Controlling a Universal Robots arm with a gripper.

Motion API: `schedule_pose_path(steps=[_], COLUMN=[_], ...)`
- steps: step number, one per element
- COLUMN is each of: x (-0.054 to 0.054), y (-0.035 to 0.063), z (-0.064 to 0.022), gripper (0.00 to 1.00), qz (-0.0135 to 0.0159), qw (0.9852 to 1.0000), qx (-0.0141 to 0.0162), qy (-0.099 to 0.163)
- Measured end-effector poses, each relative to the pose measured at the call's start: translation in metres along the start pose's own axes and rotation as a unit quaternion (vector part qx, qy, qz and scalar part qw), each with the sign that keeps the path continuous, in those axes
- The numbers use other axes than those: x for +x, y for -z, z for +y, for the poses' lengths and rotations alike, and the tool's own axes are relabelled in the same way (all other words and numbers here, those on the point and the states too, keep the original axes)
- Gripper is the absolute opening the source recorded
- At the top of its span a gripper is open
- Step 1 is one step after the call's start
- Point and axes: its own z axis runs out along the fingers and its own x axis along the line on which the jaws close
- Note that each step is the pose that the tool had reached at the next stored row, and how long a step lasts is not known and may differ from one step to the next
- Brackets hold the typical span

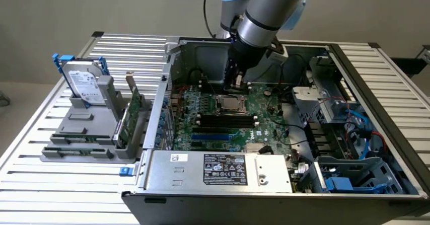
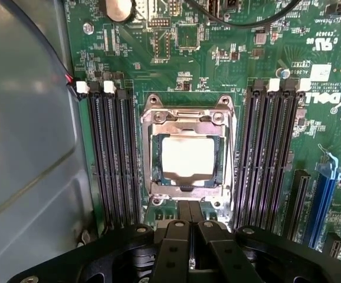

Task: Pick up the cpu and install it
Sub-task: 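Place the cpu into insertion slot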

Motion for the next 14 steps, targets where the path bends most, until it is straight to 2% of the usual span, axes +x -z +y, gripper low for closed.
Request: schedule_pose_path(steps=[6,8,11,12,14], x=[-0.001,0.000,0.000,0.000,0.000], y=[-0.0086,-0.0097,-0.0112,-0.0121,-0.0155], z=[0.0016,0.0008,-0.0007,-0.0006,0.0003], gripper=[0.11,0.11,0.11,0.11,0.11], qz=[0.0000,0.0000,0.0000,0.0000,0.0001], qw=[1.0000,1.0000,0.9999,0.9999,0.9999], qx=[0.0028,0.0057,0.0126,0.0139,0.0145], qy=[0.000,0.000,-0.001,-0.001,-0.001])
